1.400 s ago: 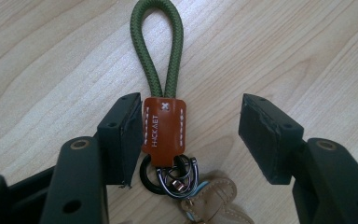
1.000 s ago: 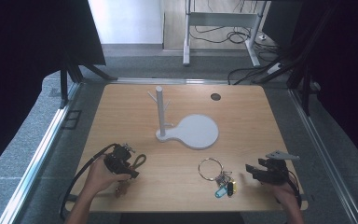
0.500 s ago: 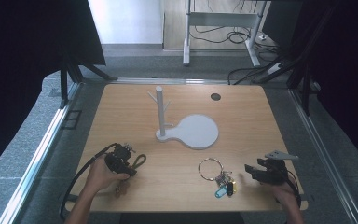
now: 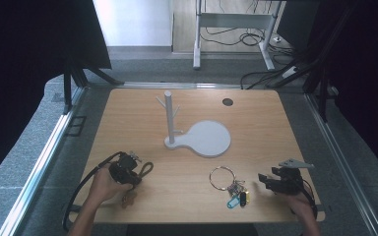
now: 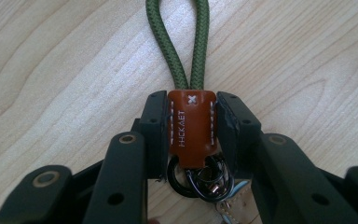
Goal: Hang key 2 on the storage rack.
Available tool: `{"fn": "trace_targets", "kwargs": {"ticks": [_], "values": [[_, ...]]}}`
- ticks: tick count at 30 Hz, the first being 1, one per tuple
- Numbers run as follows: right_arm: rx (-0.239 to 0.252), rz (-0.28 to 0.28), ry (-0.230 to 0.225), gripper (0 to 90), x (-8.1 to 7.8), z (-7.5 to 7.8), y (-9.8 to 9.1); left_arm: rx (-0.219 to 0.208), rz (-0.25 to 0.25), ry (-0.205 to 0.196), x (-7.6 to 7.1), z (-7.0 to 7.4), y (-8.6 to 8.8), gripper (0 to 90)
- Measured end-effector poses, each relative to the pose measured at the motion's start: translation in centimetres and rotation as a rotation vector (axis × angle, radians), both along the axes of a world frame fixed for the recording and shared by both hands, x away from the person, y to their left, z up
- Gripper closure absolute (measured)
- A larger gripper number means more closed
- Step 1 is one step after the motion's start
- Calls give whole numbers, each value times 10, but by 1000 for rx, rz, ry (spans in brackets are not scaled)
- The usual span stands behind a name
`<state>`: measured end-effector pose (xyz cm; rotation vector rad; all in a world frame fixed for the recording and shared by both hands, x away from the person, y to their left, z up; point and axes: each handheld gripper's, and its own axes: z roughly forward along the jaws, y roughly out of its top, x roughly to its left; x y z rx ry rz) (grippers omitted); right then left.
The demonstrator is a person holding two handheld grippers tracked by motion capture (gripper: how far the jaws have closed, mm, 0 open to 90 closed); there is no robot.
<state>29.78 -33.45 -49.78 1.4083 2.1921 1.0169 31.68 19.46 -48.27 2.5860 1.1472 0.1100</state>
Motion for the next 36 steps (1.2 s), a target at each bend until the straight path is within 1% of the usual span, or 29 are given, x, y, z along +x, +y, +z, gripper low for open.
{"fn": "trace_targets", "kwargs": {"ticks": [4, 6, 7, 8, 9, 10, 11, 12, 13, 15, 16, 18, 19, 20, 22, 23, 24, 25, 26, 29, 31, 36], "values": [[-3, -7, 1, 333, 0, 0, 0, -3, -9, -6, 0, 0, 1, 670], [-3, -8, 2, 333, 1, -1, -1, -18, -5, -3, 0, 0, 2, 671], [-3, -8, 2, 333, 1, -1, -1, -18, -5, -3, 0, 0, 2, 672], [-5, -11, 5, 334, 1, -1, -1, -39, 0, -15, 0, 1, 4, 673], [-5, -11, 5, 334, 1, -1, -1, -39, 0, -15, 0, 1, 4, 673], [-3, -12, 5, 335, 2, 0, -2, -76, 7, -31, 0, 6, 6, 674], [-3, -12, 5, 335, 2, 0, -2, -76, 7, -31, 0, 6, 6, 674], [-1, -18, 4, 335, 2, 0, -4, -107, 6, -43, -1, 11, 9, 674], [-1, -18, 4, 335, 2, 0, -4, -107, 6, -43, -1, 11, 9, 674], [1, -25, 5, 336, 2, 0, -5, -155, 12, -63, -2, 20, 14, 674], [1, -27, 5, 336, 2, 0, -5, -155, 12, -63, -2, 20, 14, 674], [1, -28, 4, 336, 2, 0, -5, -188, 13, -84, -3, 28, 18, 674], [1, -28, 4, 336, 2, 0, -5, -188, 13, -84, -3, 28, 18, 675], [2, -28, 3, 336, 2, 0, -5, -217, 12, -97, -4, 34, 21, 674], [2, -28, 3, 336, 2, 0, -5, -237, 15, -114, -5, 40, 24, 674], [2, -28, 3, 336, 2, 0, -5, -237, 15, -114, -5, 40, 24, 674], [0, -30, 3, 337, 2, 0, -5, -258, 18, -124, -5, 44, 25, 674], [0, -30, 3, 337, 2, 0, -5, -258, 18, -124, -5, 44, 25, 674], [0, -31, 7, 337, 2, 0, -4, -274, 23, -131, -5, 48, 26, 674], [0, -33, 7, 337, 2, 0, -5, -279, 23, -136, -5, 51, 27, 674], [-1, -34, 6, 338, 2, 0, -6, -287, 35, -150, -3, 55, 27, 674], [-1, -34, 9, 338, 3, -1, -5, -303, 44, -162, -1, 59, 28, 674]]}}
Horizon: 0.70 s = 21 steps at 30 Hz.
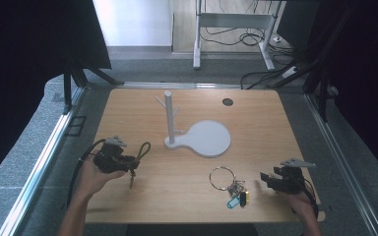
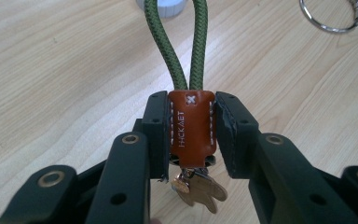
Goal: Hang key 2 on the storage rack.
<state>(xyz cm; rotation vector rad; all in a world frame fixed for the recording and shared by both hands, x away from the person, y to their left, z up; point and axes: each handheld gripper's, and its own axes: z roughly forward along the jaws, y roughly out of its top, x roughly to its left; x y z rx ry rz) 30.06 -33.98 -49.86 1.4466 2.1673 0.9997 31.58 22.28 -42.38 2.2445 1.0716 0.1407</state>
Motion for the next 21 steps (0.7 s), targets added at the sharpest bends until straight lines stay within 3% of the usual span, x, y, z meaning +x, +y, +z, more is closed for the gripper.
{"fn": "trace_targets", "kwargs": {"ticks": [21], "values": [[3, -6, 4, 338, 0, 0, -3, -20, -14, -27, 10, 22, 0, 674]]}}
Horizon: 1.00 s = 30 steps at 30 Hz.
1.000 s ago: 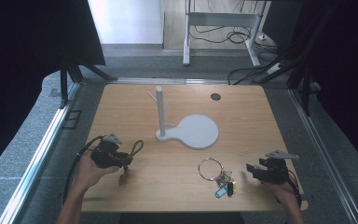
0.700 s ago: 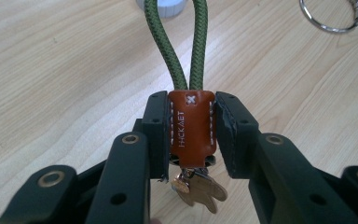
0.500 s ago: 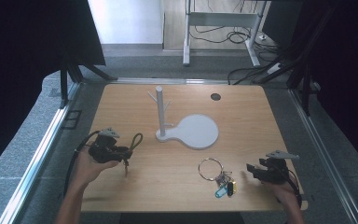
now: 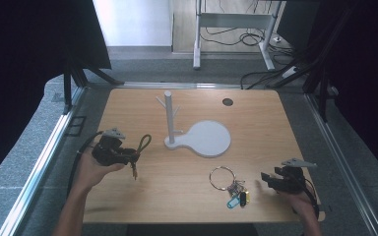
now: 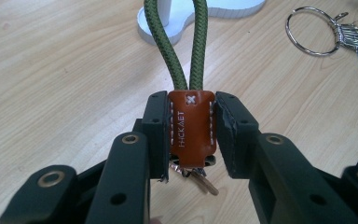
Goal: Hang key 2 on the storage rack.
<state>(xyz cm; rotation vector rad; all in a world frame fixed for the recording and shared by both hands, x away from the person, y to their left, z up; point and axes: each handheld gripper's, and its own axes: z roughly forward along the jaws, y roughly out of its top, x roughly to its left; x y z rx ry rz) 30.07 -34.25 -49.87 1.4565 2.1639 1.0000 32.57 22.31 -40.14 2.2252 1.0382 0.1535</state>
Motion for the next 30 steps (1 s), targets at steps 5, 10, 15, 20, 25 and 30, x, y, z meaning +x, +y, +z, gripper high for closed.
{"fn": "trace_targets", "kwargs": {"ticks": [5, 10, 15, 20, 25, 30], "values": [[0, 1, 3, 338, 0, -1, 0, 0, 0, -1, 4, 3, 0, 673], [-3, 3, 4, 339, 1, -2, 0, -4, 3, -4, 8, 5, 1, 674], [-3, 6, 8, 339, 1, -2, 2, -2, -2, -3, 11, 8, 1, 673], [-5, 7, 13, 339, 1, -3, 2, -2, 1, -3, 14, 10, 2, 673], [-9, -1, 8, 339, 1, -3, 1, -10, 6, -5, 17, 11, 3, 673], [-10, -1, 9, 339, 1, -3, 1, -14, 3, -4, 19, 14, 4, 673]]}}
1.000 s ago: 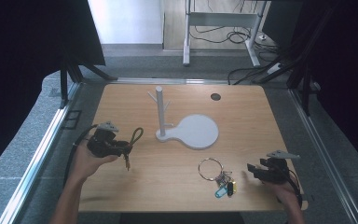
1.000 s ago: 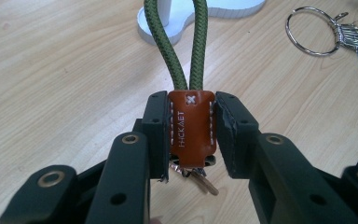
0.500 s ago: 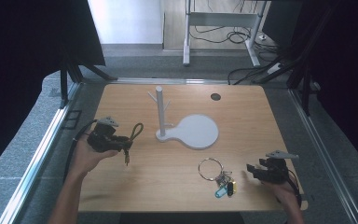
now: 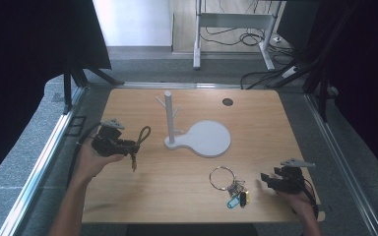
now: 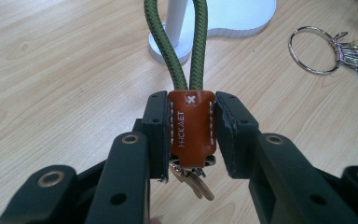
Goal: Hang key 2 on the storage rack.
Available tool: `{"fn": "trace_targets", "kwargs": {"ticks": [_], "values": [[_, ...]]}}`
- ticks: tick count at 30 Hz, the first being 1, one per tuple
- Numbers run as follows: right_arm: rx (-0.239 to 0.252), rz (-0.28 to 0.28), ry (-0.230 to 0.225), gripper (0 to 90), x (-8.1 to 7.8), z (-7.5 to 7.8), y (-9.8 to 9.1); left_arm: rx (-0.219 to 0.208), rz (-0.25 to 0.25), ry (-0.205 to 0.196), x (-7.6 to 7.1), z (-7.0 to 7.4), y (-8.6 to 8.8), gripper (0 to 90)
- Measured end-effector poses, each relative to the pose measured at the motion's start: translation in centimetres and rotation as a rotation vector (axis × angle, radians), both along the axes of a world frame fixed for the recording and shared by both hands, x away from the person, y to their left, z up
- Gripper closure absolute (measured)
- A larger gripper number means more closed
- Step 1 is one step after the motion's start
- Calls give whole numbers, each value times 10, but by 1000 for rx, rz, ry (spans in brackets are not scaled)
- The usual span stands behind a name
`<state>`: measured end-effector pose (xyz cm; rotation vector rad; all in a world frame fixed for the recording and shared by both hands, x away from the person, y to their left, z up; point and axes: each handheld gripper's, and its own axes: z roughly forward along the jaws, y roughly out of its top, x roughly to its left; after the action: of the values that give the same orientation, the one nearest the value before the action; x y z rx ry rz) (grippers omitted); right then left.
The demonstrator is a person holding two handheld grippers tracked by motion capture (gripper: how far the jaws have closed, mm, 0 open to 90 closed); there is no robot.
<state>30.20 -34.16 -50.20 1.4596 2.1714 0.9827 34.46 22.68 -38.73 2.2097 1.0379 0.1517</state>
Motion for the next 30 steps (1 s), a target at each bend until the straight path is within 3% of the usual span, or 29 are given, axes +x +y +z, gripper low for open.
{"fn": "trace_targets", "kwargs": {"ticks": [4, 30], "values": [[-2, 0, 3, 339, 0, -1, 1, -16, 0, 4, 2, 1, 1, 673], [-11, 0, 15, 339, 1, -3, 0, 19, -21, 6, 19, 15, -2, 673]]}}
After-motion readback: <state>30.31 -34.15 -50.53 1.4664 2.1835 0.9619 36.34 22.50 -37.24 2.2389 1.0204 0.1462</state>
